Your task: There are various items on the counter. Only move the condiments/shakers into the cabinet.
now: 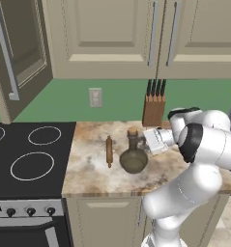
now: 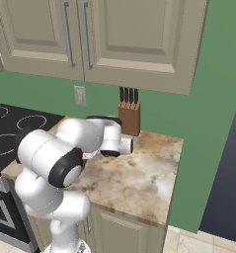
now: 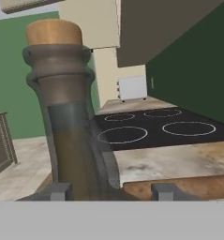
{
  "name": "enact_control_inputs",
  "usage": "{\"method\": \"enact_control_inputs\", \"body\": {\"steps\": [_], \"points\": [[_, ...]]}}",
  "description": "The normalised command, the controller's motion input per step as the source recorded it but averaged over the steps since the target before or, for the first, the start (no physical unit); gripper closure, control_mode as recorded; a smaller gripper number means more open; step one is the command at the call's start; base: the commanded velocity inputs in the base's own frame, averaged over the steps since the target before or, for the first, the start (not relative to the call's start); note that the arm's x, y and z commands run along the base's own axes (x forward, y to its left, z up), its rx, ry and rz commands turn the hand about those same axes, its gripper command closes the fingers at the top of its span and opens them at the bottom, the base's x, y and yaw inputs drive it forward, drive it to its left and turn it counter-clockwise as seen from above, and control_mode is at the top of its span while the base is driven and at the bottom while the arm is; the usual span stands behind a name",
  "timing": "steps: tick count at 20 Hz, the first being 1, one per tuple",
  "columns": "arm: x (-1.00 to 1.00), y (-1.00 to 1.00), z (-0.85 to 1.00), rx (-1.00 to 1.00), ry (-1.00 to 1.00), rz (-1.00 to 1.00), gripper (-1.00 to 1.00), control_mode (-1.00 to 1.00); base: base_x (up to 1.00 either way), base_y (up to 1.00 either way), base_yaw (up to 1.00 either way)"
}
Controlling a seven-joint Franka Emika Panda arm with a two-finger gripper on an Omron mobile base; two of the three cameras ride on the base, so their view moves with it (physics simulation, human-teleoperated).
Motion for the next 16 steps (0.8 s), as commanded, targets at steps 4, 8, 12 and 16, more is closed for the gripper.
{"method": "enact_control_inputs", "body": {"steps": [4, 8, 12, 16], "points": [[0.0, 0.11, 0.0, 0.01, 0.0, 0.02, 1.0, -1.0, 0.0, 0.0, 0.0], [-0.15, 0.0, 0.19, 0.09, -0.01, 0.01, 1.0, -1.0, 0.0, 0.0, 0.0], [-0.37, 0.0, 0.71, 0.19, -0.04, 0.0, 1.0, -1.0, 0.0, 0.0, 0.0], [-0.58, 0.0, 1.0, 0.24, -0.07, 0.0, 1.0, -1.0, 0.0, 0.0, 0.0]]}}
